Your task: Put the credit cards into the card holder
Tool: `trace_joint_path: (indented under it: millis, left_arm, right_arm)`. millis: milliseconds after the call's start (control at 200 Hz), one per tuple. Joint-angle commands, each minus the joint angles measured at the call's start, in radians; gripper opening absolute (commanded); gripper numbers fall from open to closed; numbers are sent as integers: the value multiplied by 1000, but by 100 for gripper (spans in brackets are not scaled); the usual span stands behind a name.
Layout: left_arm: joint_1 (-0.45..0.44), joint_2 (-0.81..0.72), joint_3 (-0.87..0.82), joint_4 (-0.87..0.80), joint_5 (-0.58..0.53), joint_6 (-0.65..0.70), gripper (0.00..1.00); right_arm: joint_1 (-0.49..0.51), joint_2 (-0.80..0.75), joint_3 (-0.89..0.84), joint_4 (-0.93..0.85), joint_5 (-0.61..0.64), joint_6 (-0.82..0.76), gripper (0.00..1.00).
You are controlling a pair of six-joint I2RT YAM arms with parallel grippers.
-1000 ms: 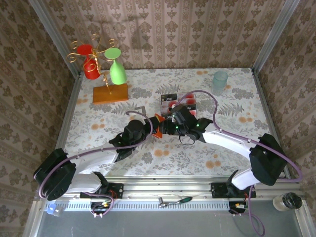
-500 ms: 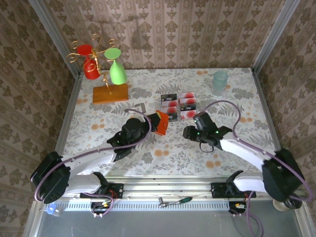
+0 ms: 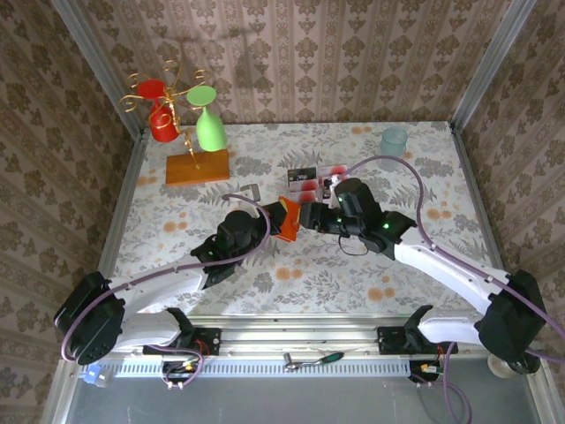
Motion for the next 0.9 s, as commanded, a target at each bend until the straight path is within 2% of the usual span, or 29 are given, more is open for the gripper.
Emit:
trace_joint_path:
  millis: [0, 195, 575, 735, 830, 895]
  left_arm:
    - [0, 6, 41, 20, -9, 8, 0]
    - [-2, 5, 37, 30, -10, 7, 0]
    - [-1, 7, 29, 50, -13, 2, 0]
    - [-2, 12, 27, 57, -15, 1, 0]
    - [-2, 16, 29, 58, -13, -1, 0]
    - [-2, 19, 29, 60, -14, -1, 0]
  right_arm:
    - [26, 57, 50, -1, 6, 1, 46]
    - [46, 124, 70, 7, 29, 6, 43]
    - [45, 187, 12, 32, 66, 29, 28]
    - [44, 209, -1, 64, 34, 43, 14]
    - [45, 223, -15, 90, 15, 57, 0]
    - [45, 232, -30, 105, 10, 66, 0]
